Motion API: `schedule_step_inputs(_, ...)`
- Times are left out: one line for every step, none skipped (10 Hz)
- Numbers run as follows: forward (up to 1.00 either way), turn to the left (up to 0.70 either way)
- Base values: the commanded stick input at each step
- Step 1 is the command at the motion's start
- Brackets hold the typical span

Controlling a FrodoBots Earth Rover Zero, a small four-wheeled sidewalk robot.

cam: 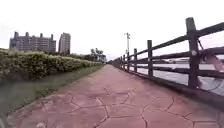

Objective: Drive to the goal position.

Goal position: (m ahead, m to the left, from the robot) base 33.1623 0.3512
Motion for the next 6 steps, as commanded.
schedule_step_inputs(1.00,0.00)
schedule_step_inputs(1.00,0.00)
schedule_step_inputs(1.00,0.00)
schedule_step_inputs(1.00,0.00)
schedule_step_inputs(1.00,0.00)
schedule_step_inputs(1.00,0.00)
